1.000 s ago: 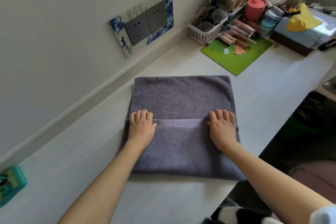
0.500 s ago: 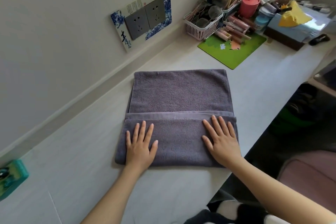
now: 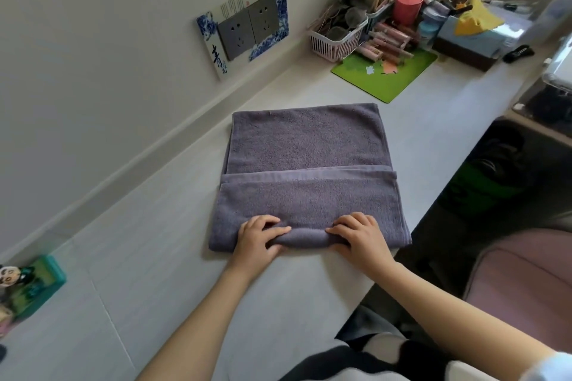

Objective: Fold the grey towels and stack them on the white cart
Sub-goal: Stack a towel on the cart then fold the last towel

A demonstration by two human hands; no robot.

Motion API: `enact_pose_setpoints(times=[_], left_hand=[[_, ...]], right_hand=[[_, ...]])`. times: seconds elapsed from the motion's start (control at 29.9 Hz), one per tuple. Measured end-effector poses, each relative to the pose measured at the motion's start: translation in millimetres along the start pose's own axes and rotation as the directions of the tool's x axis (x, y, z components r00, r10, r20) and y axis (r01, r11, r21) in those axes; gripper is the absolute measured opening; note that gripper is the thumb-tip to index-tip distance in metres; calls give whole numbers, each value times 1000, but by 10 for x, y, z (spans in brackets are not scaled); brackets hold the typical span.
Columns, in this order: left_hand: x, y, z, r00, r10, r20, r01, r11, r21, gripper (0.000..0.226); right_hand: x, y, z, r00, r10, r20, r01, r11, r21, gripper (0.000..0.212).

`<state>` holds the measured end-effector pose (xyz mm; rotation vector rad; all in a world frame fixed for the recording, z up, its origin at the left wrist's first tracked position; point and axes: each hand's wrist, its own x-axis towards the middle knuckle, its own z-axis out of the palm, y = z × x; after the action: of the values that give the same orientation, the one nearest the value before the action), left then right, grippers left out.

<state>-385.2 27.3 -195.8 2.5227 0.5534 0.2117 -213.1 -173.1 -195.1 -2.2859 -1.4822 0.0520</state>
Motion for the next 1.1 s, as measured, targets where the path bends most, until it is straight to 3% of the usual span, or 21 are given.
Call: enact_pose_setpoints(times=[0.1,0.3,0.43,0.57,0.67,0.8,0.97,1.1], left_hand=[[83,51,-35,999,-39,-3,39,999,-10,33],[67,255,-236,955,-91,283,86,996,30,16],[-230,462,-421,821,-184,540,217,976,2,21],[-460,611,-623,692,-149,706,348,926,-146,41],[-349,651,-895,665,-126,736,364,915,-172,48],[-21,584,-1216,672,-180,719,391,910,-137,45],[516,351,-1408,670,-336,662,574,800,-176,20],[845,61,-1316,674,-460,578,600,798,-64,29]], right_hand=[[34,-78,-30,998,66,14,-67,998,17,27],[79,-188,-235,933,209,294,-223,975,13,25],[-92,-314,-566,813,179,554,-253,966,58,23],[-109,-469,-949,700,91,708,-201,977,73,25],[116,-521,-1186,663,62,746,-206,973,103,24],[556,-549,-1344,726,5,688,-120,985,120,19],[1377,-476,-1167,741,60,669,-72,997,-9,33],[1863,-334,-921,725,95,682,-66,995,-69,46]])
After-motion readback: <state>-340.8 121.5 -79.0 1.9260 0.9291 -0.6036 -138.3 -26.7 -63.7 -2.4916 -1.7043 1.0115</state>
